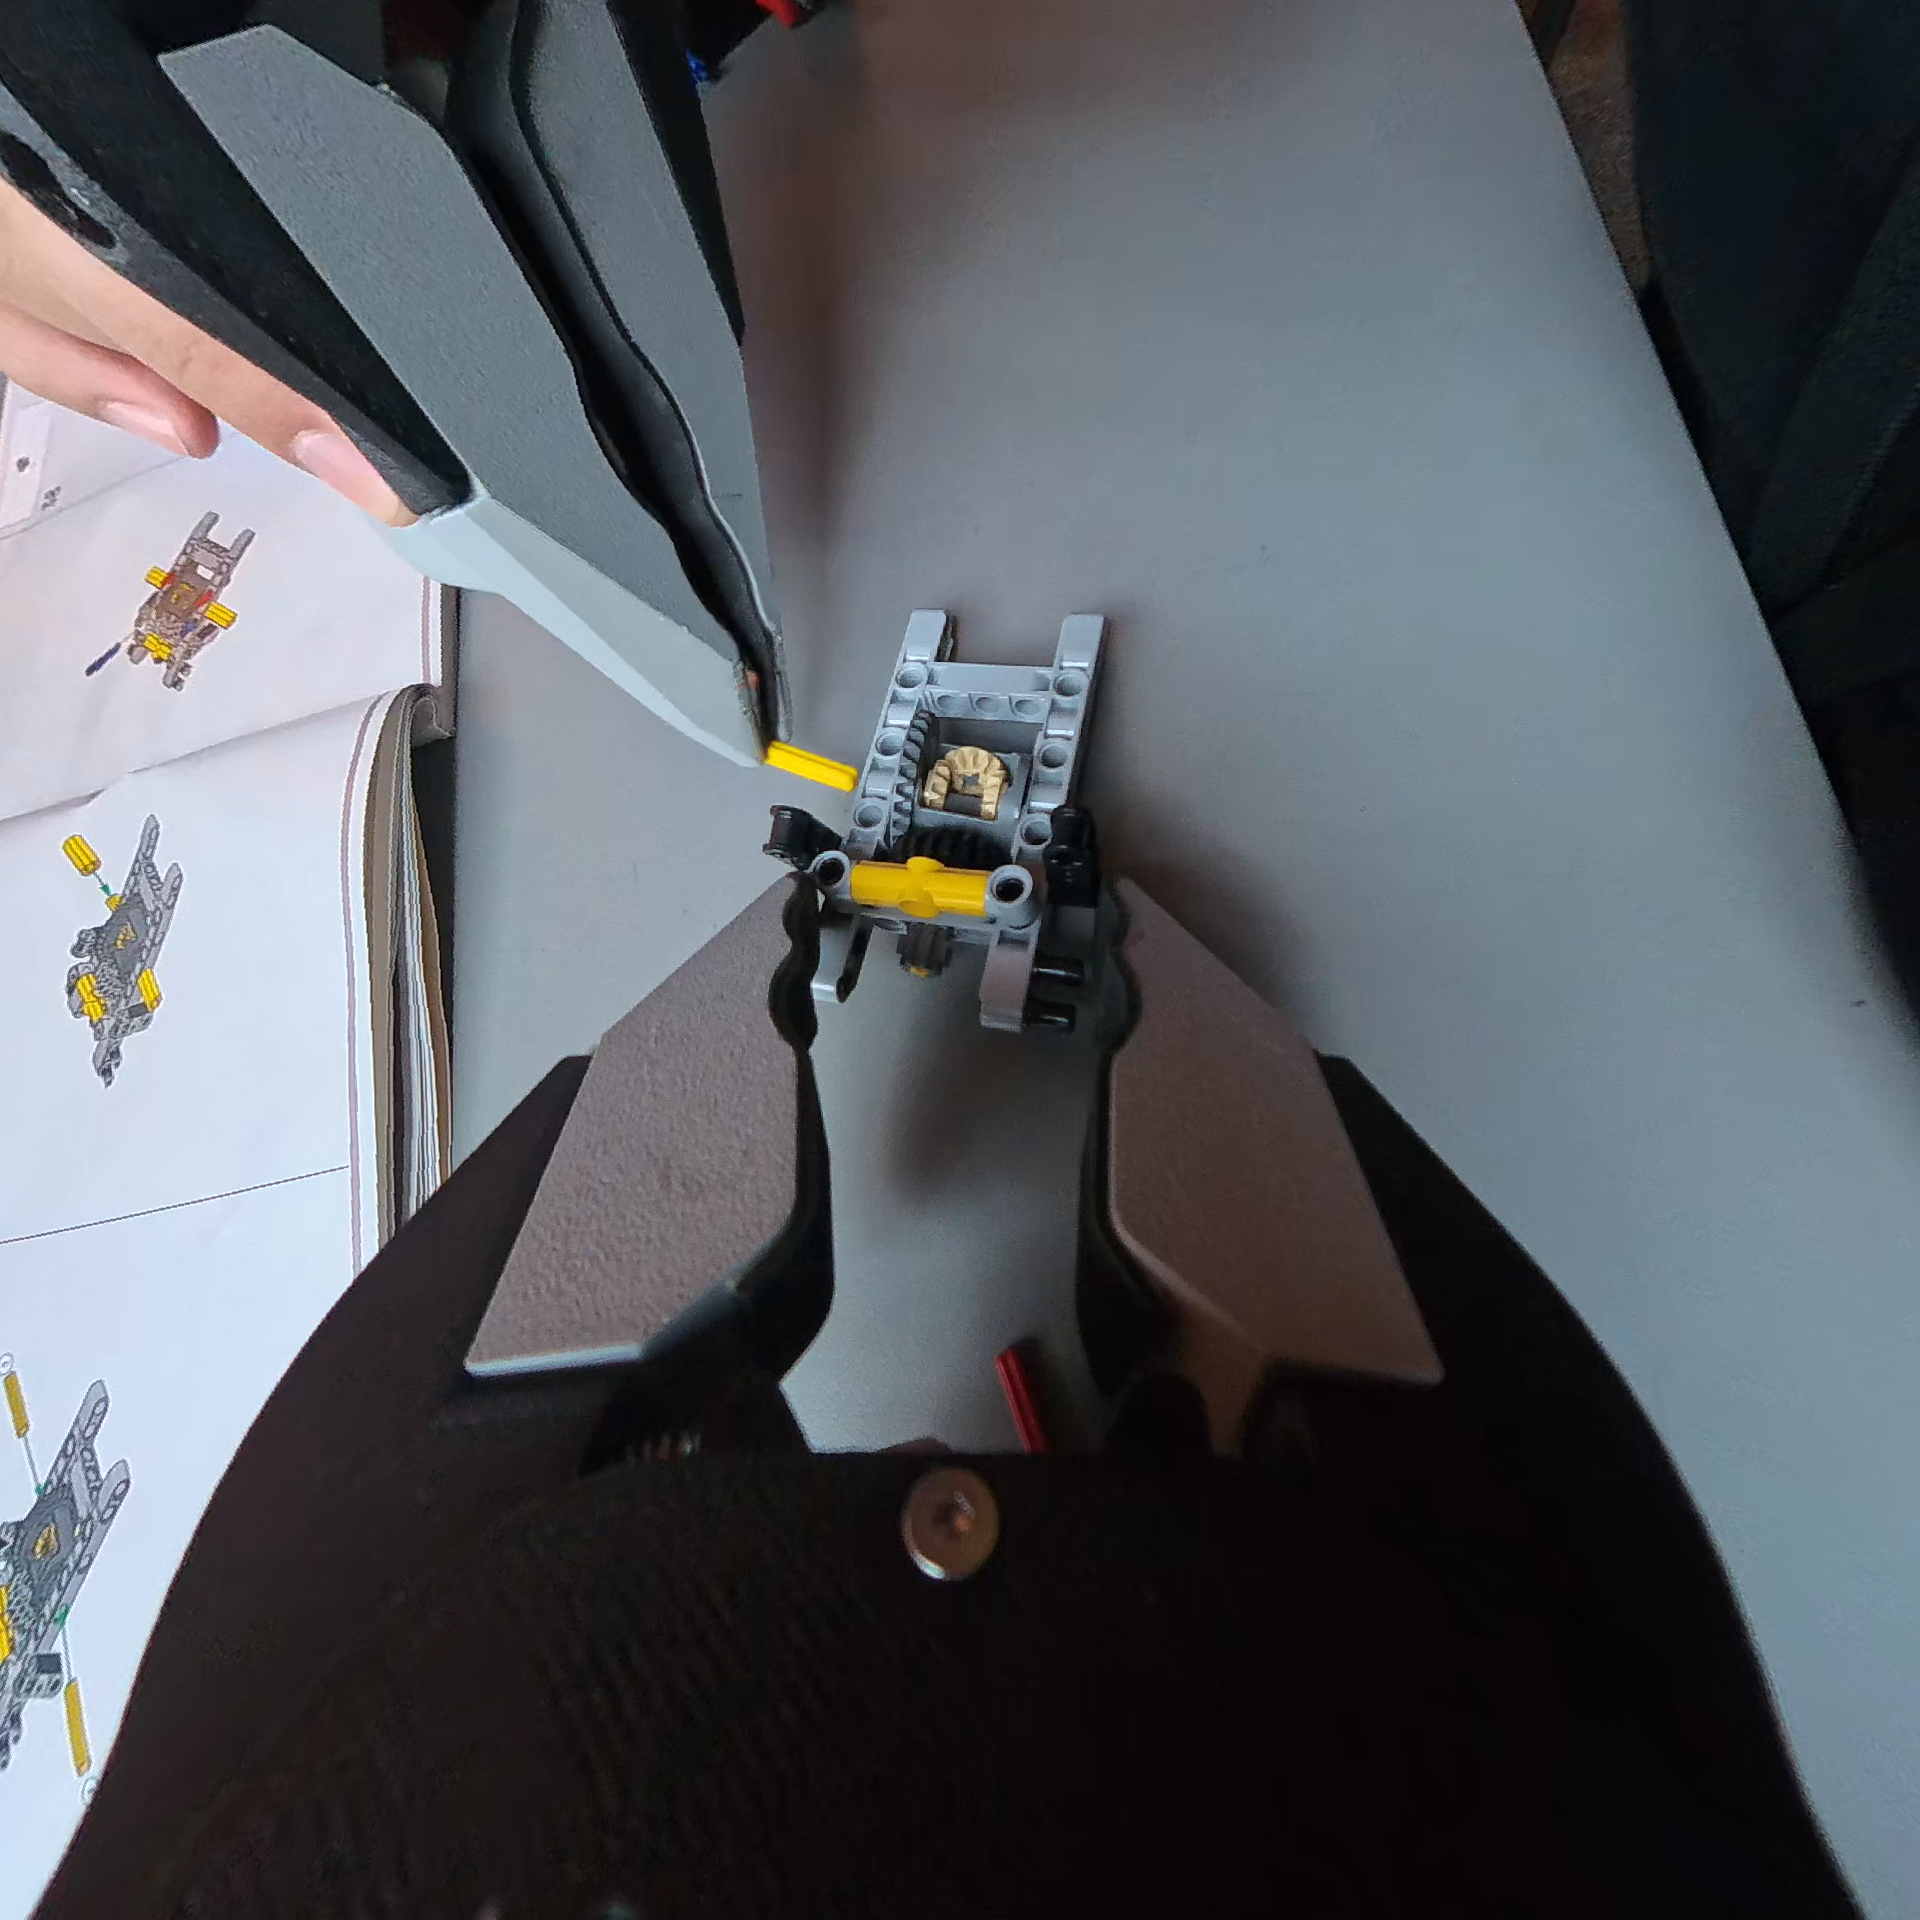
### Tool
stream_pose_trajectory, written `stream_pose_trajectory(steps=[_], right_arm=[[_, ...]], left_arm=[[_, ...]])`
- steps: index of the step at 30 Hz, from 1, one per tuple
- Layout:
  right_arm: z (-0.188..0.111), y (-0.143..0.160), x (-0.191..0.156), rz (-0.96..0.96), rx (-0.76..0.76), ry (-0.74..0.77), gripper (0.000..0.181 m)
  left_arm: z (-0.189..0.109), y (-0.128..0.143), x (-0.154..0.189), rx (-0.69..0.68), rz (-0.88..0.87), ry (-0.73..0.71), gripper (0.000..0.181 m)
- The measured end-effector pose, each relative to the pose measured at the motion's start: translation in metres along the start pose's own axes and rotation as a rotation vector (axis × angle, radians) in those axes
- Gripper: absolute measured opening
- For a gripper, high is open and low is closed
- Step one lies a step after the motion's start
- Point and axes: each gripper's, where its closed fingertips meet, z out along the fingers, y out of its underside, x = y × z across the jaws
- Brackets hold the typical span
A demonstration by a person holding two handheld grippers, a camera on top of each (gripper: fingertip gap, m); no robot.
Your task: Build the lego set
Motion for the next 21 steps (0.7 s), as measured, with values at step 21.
stream_pose_trajectory(steps=[21], right_arm=[[0.006,-0.0053,0.0019,-0.105,0.025,0.093,0.0]], left_arm=[[0.0001,0.0002,0.0004,0.0,0.0,0.005,0.051]])
